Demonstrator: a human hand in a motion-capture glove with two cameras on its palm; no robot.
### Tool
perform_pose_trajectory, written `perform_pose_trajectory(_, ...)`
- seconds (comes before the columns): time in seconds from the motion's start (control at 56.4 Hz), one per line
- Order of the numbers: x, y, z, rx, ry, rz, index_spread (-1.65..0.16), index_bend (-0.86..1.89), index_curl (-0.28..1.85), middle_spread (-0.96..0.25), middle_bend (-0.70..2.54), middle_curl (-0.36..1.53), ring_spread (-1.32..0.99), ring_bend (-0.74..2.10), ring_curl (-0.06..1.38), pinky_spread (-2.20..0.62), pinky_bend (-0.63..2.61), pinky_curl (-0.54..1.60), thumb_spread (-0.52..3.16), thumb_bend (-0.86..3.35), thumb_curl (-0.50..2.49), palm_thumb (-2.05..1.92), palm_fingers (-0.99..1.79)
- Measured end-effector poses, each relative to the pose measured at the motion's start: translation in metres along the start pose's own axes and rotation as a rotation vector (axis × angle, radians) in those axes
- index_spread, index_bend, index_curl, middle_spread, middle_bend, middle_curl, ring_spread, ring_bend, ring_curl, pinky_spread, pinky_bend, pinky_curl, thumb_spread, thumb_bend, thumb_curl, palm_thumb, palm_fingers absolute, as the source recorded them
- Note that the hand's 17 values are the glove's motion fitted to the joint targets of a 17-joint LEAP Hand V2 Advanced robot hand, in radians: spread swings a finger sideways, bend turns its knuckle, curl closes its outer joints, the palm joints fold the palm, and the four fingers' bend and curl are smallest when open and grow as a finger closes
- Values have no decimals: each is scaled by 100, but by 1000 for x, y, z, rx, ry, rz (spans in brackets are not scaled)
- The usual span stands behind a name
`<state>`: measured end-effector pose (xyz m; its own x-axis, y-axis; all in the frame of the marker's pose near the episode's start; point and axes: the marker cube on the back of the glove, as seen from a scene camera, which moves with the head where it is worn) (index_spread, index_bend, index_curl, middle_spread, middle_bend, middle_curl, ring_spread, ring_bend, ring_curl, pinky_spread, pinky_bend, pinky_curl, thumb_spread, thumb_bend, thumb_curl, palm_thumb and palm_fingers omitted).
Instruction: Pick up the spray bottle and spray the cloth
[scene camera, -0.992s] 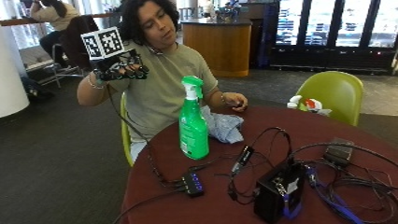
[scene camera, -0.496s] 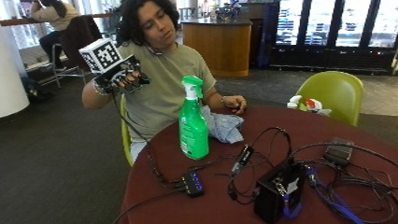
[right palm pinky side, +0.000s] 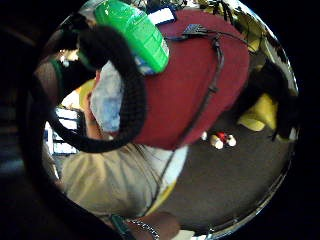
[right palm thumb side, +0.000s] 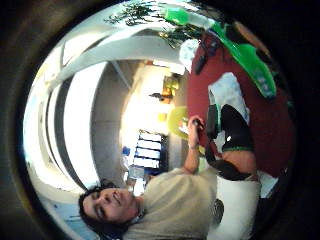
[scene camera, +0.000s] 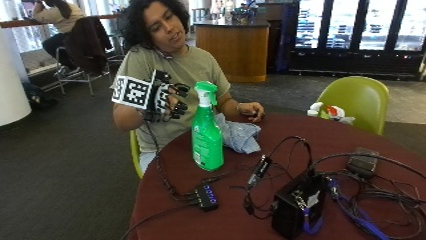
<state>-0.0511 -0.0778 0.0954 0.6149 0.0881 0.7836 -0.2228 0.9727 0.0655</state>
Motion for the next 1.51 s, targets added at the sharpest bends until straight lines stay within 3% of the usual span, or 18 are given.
perform_pose_trajectory(0.195,8,-51,11,297,-86,-60,-27,12,22,1,26,34,-6,52,35,-2,58,38,120,12,44,87,103)
perform_pose_trajectory(0.301,10,-63,14,423,-95,-20,-24,16,26,-5,34,41,-11,65,42,-18,64,42,117,11,47,90,136)
perform_pose_trajectory(0.408,14,-75,21,507,-133,19,-25,30,33,-11,49,49,-16,75,49,-20,76,48,123,12,50,94,146)
perform_pose_trajectory(0.461,18,-74,26,448,-144,-7,-25,39,37,-13,55,53,-17,81,52,-20,81,51,127,13,52,94,144)
perform_pose_trajectory(0.656,16,-84,29,478,-142,16,-26,61,52,-18,76,67,-20,95,61,-19,94,60,140,16,58,94,129)
perform_pose_trajectory(0.727,16,-70,30,398,-93,-62,-25,64,55,-19,79,71,-20,100,64,-19,98,63,143,17,59,93,124)
perform_pose_trajectory(0.815,8,-60,25,371,-47,-40,-25,60,58,-19,77,73,-20,100,65,-19,100,64,148,17,61,92,116)
perform_pose_trajectory(0.868,5,-54,19,375,-4,-65,-24,55,58,-19,75,73,-19,97,64,-20,97,63,146,16,62,91,113)
perform_pose_trajectory(0.922,-1,-43,15,387,32,10,-24,46,57,-19,72,72,-18,93,62,-21,91,60,140,12,63,88,109)
perform_pose_trajectory(1.028,0,-14,9,299,122,-5,-23,32,54,-16,61,68,-15,84,58,-23,84,55,130,7,65,88,110)
perform_pose_trajectory(1.099,3,-1,4,252,215,-73,-23,24,53,-11,53,64,-11,74,54,-18,71,51,124,4,64,86,95)
perform_pose_trajectory(1.152,4,10,-1,198,306,-128,-25,21,52,-6,48,61,-8,63,52,-8,56,49,125,0,62,82,66)
perform_pose_trajectory(1.258,5,27,-14,86,523,-136,-29,18,47,-1,38,53,-5,49,44,5,41,41,126,-1,61,79,58)
perform_pose_trajectory(1.365,5,38,-24,-3,690,-131,-34,17,44,-4,29,48,-4,41,40,13,29,36,128,-3,58,73,42)
perform_pose_trajectory(1.506,6,53,-30,-114,739,-146,-38,14,39,-8,21,43,-6,33,36,16,26,34,128,-3,55,67,35)
